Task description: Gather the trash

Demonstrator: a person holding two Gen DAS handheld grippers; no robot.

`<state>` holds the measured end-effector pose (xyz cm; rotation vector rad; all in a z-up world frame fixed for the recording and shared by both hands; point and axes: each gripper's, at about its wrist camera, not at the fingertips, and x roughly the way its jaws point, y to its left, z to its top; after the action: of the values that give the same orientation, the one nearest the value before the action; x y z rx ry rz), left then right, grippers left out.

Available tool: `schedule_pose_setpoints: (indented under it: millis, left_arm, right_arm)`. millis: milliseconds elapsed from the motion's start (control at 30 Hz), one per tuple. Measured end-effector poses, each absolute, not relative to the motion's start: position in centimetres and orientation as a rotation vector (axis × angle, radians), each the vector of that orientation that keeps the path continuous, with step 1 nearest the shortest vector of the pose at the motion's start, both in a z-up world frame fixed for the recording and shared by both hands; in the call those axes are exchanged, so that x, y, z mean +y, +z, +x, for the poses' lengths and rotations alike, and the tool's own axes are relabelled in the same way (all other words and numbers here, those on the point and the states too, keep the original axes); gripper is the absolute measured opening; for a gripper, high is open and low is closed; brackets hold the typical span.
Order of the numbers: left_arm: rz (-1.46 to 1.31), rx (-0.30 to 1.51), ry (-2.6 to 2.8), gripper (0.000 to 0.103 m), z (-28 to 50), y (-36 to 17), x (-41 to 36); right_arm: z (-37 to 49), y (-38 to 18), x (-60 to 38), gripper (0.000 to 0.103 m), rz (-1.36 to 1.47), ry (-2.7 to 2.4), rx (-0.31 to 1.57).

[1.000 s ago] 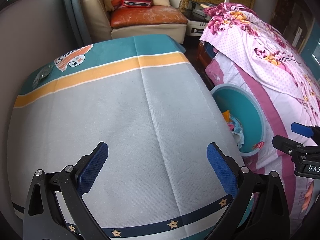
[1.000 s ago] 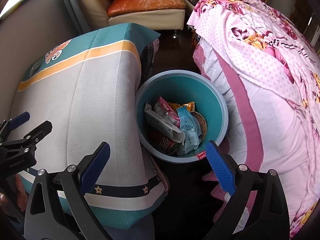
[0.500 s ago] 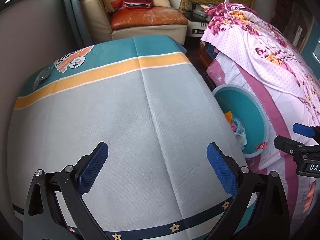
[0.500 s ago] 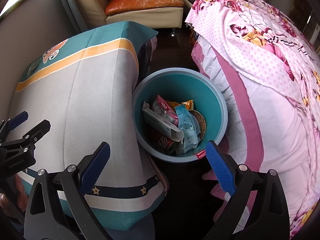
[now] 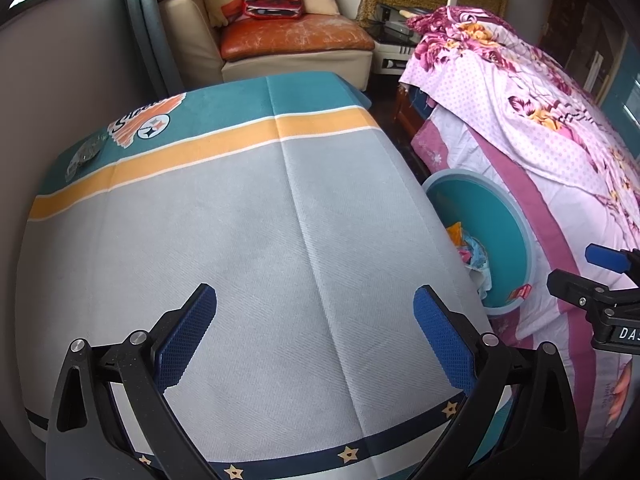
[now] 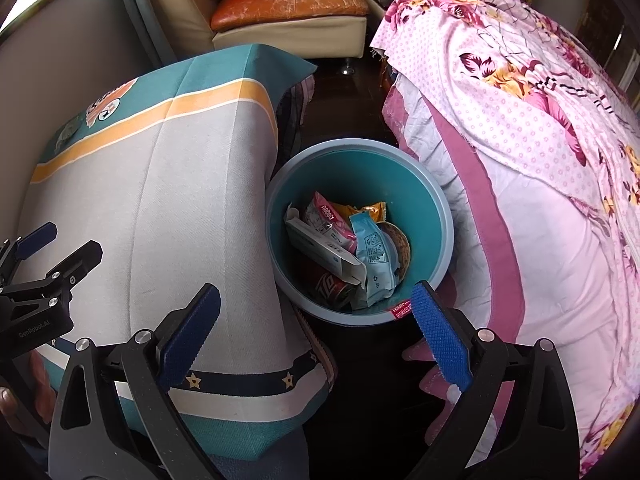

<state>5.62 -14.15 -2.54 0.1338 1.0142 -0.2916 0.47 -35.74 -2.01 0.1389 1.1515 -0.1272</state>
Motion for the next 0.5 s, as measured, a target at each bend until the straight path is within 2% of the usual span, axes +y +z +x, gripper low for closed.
schedule_pose_setpoints:
  millis: [500]
  left_arm:
    - [0.126,1.013,-0.296,0.099,5.59,-2.07,-13.93]
  right_arm:
    - [0.27,-1.05,-35.41,0.092,0.122,-0.129,1.141]
